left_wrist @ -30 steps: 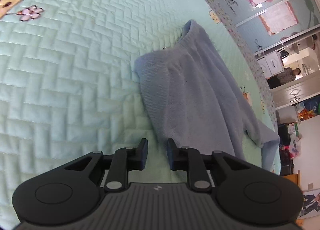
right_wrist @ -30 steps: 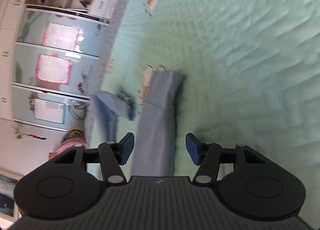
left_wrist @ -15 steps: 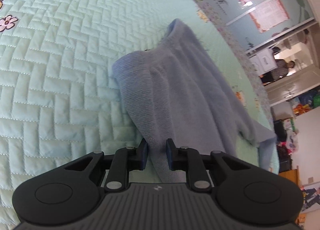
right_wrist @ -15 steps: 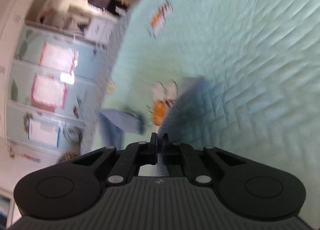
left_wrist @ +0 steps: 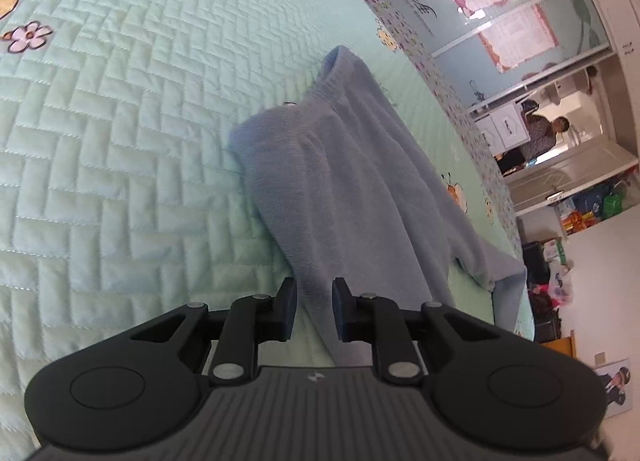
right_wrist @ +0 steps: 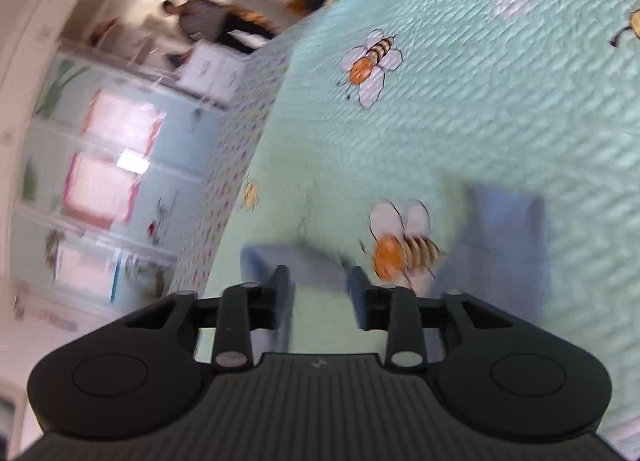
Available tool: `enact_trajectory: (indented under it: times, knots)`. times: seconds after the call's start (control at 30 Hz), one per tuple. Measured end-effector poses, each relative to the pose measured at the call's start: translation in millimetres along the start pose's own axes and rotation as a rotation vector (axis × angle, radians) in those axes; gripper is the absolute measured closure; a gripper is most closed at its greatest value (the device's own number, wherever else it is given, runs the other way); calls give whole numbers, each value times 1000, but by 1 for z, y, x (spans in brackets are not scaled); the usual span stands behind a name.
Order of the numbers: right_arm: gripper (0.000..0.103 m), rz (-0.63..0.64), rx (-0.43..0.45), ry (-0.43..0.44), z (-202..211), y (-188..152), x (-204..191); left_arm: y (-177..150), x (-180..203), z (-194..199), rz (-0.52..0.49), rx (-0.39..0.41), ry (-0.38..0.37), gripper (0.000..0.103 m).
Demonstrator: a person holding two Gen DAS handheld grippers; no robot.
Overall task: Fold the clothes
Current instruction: 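Grasp the sleeve with the right gripper while the left gripper grasps the hem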
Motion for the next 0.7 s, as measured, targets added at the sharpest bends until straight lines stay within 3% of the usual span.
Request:
enact_trajectory:
  times: [0.1, 0.23, 0.37, 0.43, 0.6, 0.7]
  knots:
    - [47, -9, -36, -34, 22, -33, 58, 2, -9, 0, 34, 12, -18, 85]
    - [46, -110, -141, 15, 36, -82, 104, 3, -10, 9, 44, 41, -34, 85]
    - [46, 11, -211, 1, 26, -111, 91, 8, -7, 21, 38, 70, -47, 82]
    - [46, 36, -218, -14, 18, -118, 87, 15, -5, 20, 43, 76, -13, 73]
    - [46, 10, -218, 18, 18, -125, 80, 31, 7, -2, 3, 63, 27, 58]
    - [45, -27, -206, 11, 17, -123, 81, 38, 5, -21, 43, 60, 68, 55]
Point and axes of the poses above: each gripper's, at about its wrist camera, not at the fingertips, and z roughly against the way its jaws point, x to its right, y to its top, the point moved 2 cm from there along -z, roughly the way its jaws point, and after that the axes turned 3 degrees about z, right-handed, at the moved point
